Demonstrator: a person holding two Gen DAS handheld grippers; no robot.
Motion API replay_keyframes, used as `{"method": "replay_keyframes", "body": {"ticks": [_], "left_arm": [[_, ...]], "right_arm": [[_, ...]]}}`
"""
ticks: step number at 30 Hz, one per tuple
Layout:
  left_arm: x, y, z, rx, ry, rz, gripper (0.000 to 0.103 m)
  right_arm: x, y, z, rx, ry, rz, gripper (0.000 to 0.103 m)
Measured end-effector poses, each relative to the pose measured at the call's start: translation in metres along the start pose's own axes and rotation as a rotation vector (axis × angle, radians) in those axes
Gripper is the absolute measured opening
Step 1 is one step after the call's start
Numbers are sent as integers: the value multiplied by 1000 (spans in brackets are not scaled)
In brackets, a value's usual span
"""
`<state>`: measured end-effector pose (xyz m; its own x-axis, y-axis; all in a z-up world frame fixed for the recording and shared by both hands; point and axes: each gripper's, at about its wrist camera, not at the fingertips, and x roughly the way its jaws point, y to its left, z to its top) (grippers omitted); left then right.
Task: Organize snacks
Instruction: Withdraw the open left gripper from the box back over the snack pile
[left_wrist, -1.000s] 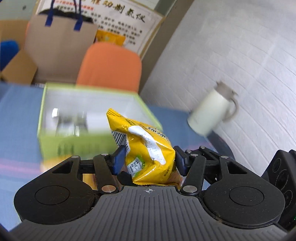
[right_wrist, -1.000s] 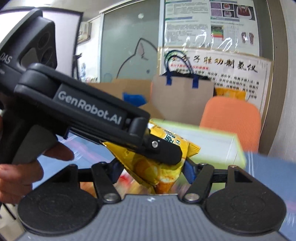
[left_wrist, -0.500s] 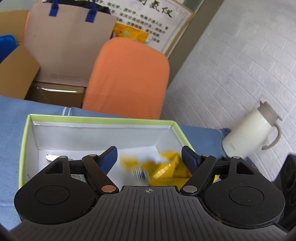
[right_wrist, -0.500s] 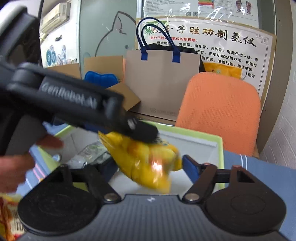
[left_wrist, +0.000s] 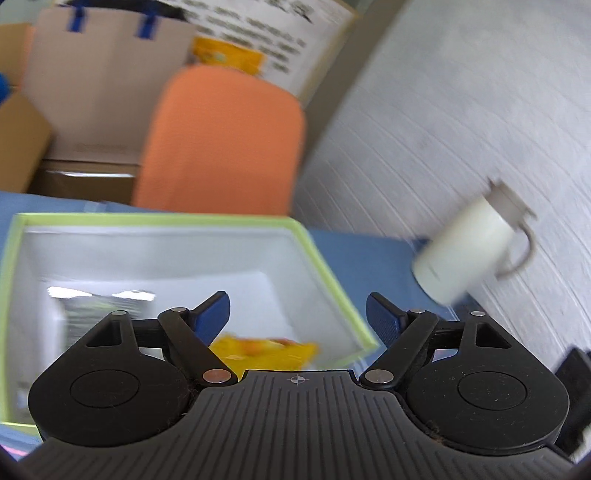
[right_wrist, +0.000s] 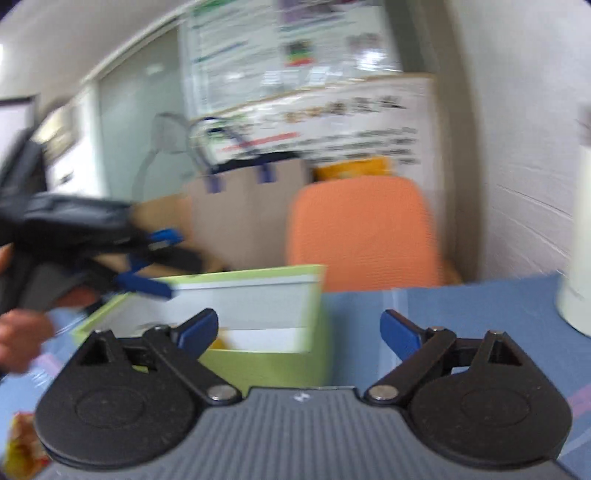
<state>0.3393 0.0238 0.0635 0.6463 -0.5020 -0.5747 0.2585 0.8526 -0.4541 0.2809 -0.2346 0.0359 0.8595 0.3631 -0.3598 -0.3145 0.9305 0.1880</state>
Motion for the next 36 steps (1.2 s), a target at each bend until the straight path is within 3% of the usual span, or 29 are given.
{"method": "replay_keyframes", "body": {"ticks": [3, 7, 11, 16, 24, 30, 36], "left_arm": [[31, -22, 0, 14, 52, -42, 67], [75, -36, -1, -40, 147, -116, 67], [90, -45, -4, -12, 178, -100, 70], [75, -47, -15, 16, 201, -162, 74], [65, -42, -29, 34, 252, -153, 74], [42, -38, -24, 6, 161, -103, 74], [-30, -43, -55, 81, -1, 1, 83]], "right_arm": [[1, -25, -2, 60, 5, -103, 93], [-5, -49, -1, 119, -28, -191, 93], [-5, -60, -3, 101, -29, -294, 93], [-5, -67, -6, 136, -20, -283, 93], [2, -71, -9, 166, 22, -267, 93], [6, -65, -11, 139, 40, -261, 93], [11, -65, -12, 137, 60, -248, 93]]}}
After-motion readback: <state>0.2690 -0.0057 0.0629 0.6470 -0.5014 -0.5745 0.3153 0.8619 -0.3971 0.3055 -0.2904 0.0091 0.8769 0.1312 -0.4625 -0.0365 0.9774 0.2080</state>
